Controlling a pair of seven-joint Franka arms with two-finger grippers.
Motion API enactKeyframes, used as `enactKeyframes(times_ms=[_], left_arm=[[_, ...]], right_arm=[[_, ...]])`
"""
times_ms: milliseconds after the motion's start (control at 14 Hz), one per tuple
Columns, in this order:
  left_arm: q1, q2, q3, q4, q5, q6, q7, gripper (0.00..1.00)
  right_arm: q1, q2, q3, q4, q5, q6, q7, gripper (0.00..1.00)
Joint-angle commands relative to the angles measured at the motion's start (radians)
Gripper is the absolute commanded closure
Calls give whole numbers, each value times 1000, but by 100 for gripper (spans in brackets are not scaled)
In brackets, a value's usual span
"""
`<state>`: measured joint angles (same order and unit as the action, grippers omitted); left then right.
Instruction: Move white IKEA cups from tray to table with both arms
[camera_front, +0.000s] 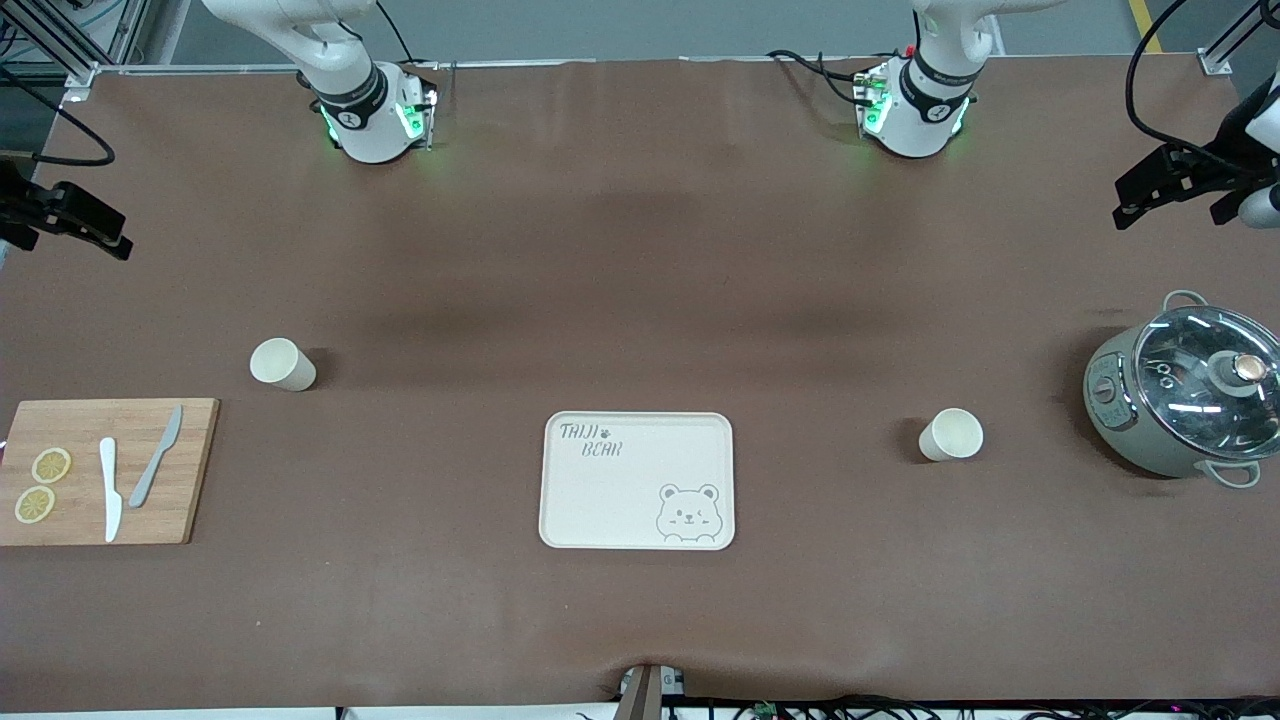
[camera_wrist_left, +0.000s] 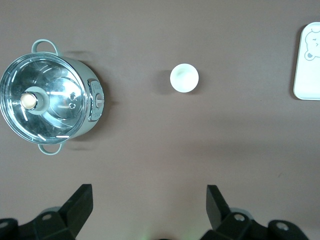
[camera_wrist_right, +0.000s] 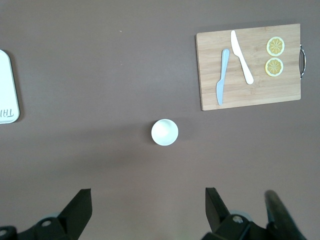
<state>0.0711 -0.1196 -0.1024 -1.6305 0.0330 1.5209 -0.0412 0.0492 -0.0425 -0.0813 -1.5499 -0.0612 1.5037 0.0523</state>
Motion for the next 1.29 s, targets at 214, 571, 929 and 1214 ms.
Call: enactKeyframes(times_ms=[214,571,929,1214], left_arm=[[3,-22,-3,-3,2,-14,58,0],[3,-11,-2,12,1,-14,57,0],[3,-11,-3,12,1,-14,57,0],[1,-9,-3,12,-5,-13,57,0]], right_arm=[[-54,-2,-12,2,60,-5,-147,0],[-52,-3,-8,4,75,-5,-138,0],[-58,-3,-11,4,75,-6,-138,0],[-57,-2,-11,4,77,-3,-138,0]])
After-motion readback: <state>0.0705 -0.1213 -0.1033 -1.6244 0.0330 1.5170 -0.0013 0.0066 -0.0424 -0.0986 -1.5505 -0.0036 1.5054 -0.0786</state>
